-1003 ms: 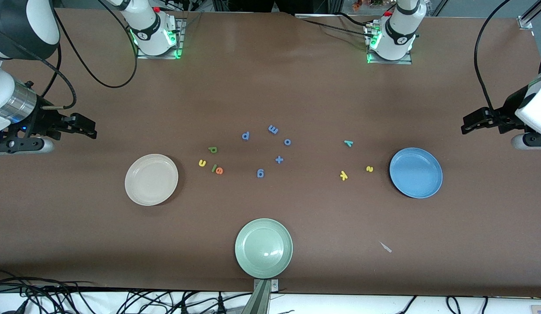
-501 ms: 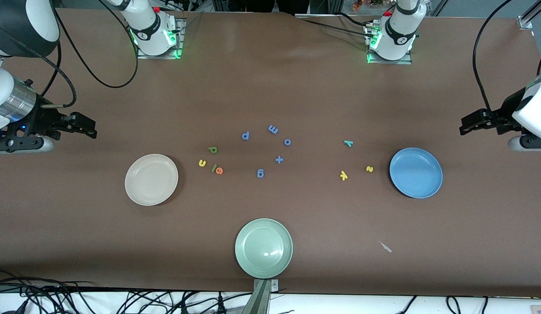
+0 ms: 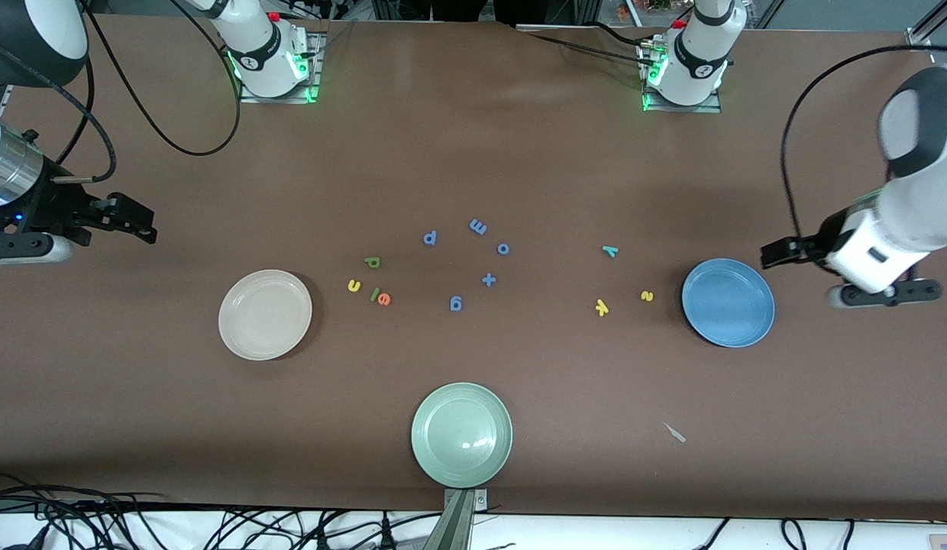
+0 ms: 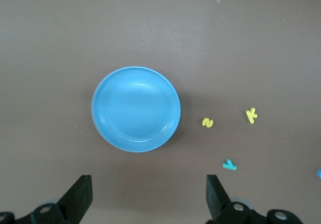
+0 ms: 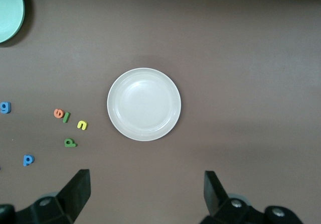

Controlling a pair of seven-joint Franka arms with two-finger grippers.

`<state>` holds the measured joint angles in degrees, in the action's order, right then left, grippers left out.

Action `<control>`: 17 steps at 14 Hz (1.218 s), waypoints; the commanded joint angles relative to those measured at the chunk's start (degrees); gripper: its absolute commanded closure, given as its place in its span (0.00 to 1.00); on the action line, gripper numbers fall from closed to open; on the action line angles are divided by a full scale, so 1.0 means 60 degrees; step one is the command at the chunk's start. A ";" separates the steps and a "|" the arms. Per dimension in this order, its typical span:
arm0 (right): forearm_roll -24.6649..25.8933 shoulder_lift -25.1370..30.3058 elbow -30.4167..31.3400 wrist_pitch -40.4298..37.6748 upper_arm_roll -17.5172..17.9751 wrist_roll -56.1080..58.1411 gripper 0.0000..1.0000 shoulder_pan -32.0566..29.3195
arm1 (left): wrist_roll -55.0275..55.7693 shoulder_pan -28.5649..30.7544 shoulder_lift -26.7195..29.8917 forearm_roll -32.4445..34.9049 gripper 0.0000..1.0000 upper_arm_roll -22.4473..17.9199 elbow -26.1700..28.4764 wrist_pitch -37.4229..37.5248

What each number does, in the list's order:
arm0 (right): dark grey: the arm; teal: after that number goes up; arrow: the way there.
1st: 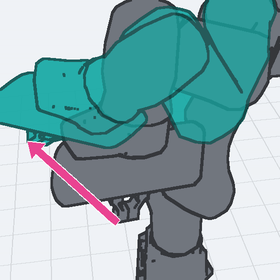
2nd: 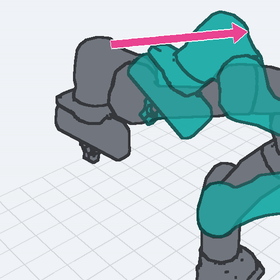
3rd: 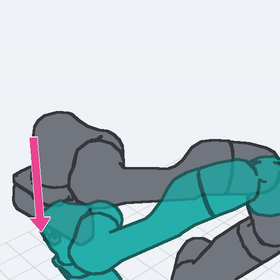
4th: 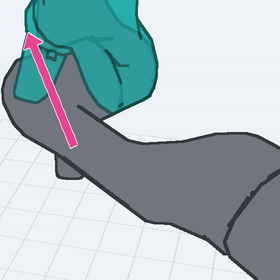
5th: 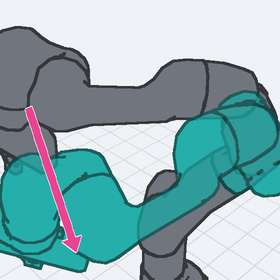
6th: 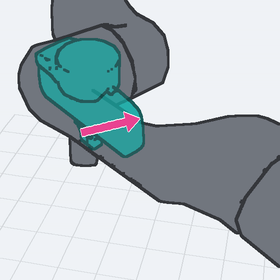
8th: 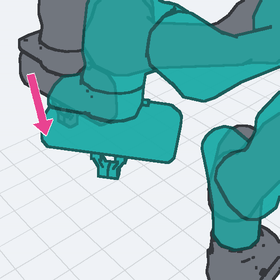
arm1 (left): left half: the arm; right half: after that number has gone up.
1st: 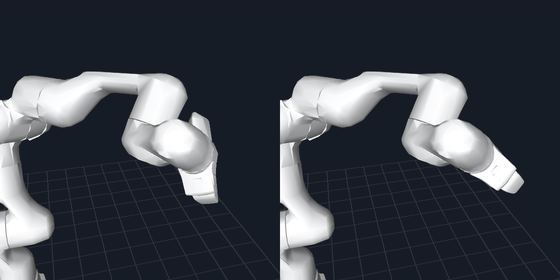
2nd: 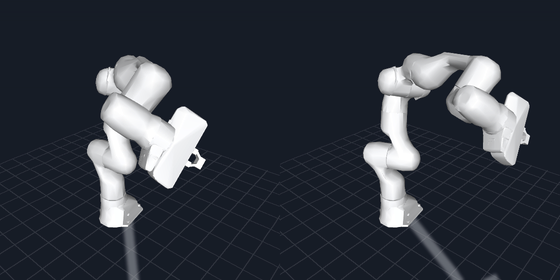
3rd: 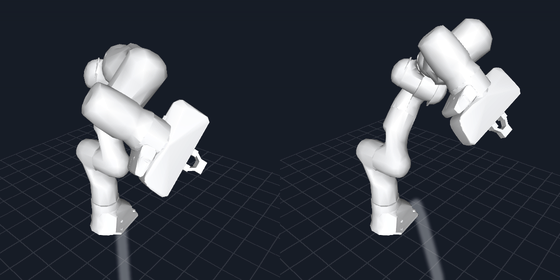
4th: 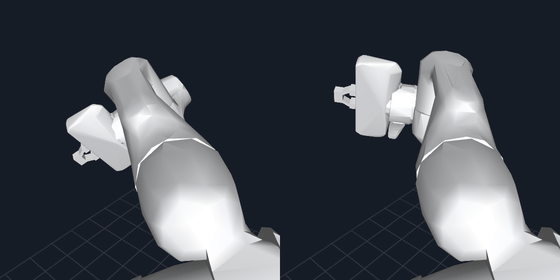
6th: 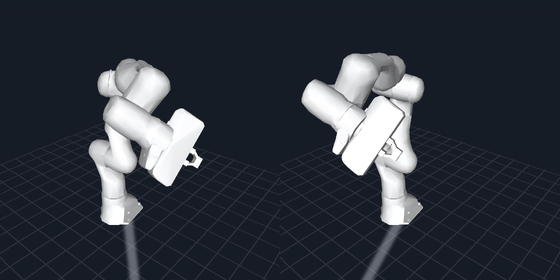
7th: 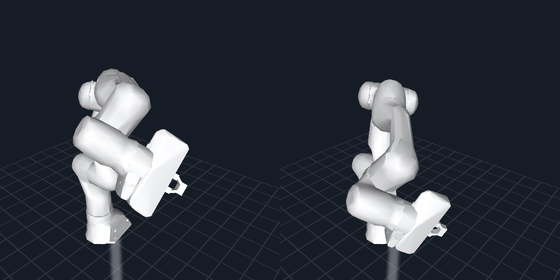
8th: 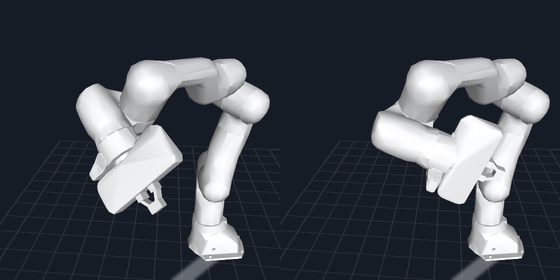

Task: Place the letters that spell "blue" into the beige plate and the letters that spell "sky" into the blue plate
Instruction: 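Reach the left gripper to yellow z while the right gripper reaches green a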

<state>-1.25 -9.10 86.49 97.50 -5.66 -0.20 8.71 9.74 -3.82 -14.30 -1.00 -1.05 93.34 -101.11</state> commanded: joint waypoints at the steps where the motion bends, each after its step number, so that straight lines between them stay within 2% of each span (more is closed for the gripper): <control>1: 0.0003 -0.0007 -0.0118 -0.0180 0.0036 -0.0025 0.00 0.0043 | 0.0776 -0.0242 0.0114 -0.0023 0.00 0.0029 0.0790 -0.0869; 4: 0.0017 0.0022 -0.0118 -0.0427 0.0050 0.0122 0.00 0.0043 | 0.2414 -0.0812 -0.0559 0.0647 0.00 0.0102 0.0776 -0.1310; 7: 0.0003 0.0007 -0.0118 -0.0546 0.0050 0.0107 0.00 0.0028 | 0.3383 -0.0829 -0.1101 0.0563 0.00 0.0204 0.0893 -0.1881; 8: 0.0017 -0.0022 -0.0118 -0.0546 0.0050 0.0136 0.00 0.0043 | 0.3589 -0.0814 -0.1204 0.0461 0.00 0.0248 0.1068 -0.2260; 9: -0.0012 -0.0095 -0.0045 -0.0590 0.0050 0.0136 0.00 0.0028 | 0.3678 -0.0814 -0.1205 0.0286 0.00 0.0249 0.1621 -0.2960; 11: -0.0056 -0.0139 -0.0045 -0.0795 0.0050 0.0092 0.00 0.0028 | 0.4247 -0.0814 -0.1103 -0.0284 0.00 0.0249 0.2925 -0.5096; 12: -0.0143 -0.0197 -0.0045 -0.0737 0.0065 0.0063 0.00 0.0057 | 0.4671 -0.0872 -0.1175 -0.0287 0.00 0.0263 0.3205 -0.5584; 15: -0.0246 -0.0679 0.0057 -0.0329 0.0080 -0.0127 0.00 0.0539 | 0.5215 -0.1034 -0.1381 -0.0301 0.00 0.0278 0.3413 -0.5764; 17: -0.0392 -0.0929 0.0611 0.0533 0.0080 -0.0971 0.00 0.0963 | 0.6441 -0.1179 -0.1454 -0.0287 0.00 0.0293 0.3515 -0.5955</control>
<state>-2.43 -13.24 87.65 96.60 -5.16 -1.82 12.24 43.37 -9.75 -23.28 -1.45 0.87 113.44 -135.51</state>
